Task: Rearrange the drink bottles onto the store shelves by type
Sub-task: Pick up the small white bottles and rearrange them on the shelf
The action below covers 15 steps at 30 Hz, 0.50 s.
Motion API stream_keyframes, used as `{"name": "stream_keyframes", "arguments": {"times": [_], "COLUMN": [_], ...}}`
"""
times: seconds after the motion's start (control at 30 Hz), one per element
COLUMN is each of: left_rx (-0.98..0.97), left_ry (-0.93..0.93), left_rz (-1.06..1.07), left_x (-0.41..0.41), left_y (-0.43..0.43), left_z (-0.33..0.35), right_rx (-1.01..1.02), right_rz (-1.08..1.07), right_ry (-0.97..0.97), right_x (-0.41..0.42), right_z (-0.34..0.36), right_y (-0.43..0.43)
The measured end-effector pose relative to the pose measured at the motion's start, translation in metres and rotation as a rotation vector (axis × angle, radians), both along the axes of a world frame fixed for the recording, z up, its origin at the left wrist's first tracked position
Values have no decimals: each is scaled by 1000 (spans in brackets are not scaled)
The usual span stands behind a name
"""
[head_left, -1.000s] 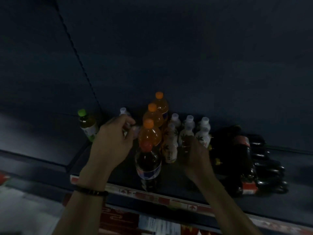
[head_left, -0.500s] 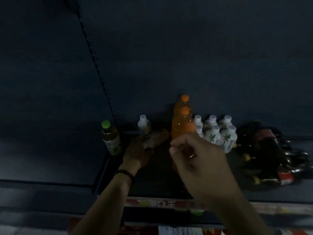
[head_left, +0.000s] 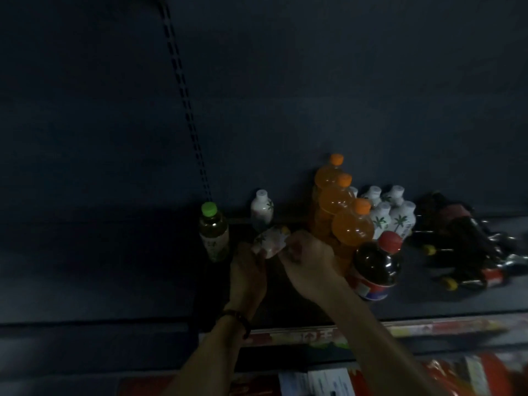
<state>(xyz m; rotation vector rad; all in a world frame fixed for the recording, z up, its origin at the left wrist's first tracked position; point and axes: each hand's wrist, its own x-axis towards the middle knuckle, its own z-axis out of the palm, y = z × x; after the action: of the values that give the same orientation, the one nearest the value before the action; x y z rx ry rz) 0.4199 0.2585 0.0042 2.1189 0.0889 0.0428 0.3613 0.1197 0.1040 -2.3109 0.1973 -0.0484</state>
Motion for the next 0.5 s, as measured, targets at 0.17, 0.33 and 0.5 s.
{"name": "stream_keyframes", "arguments": {"times": [0.17, 0.33, 0.5], "left_rx": [-45, 76, 75], "left_ry": [-202, -268, -212], "left_rz": [16, -73, -79], "left_x": [-26, -35, -33], "left_y": [32, 59, 74], "left_z": [19, 22, 23], "right_rx": [-13, 76, 165], "right_rz": [-61, -125, -133], "right_ry": [50, 60, 33], "right_x": [61, 122, 152], "right_z": [-25, -45, -53], "right_y": [14, 17, 18]}}
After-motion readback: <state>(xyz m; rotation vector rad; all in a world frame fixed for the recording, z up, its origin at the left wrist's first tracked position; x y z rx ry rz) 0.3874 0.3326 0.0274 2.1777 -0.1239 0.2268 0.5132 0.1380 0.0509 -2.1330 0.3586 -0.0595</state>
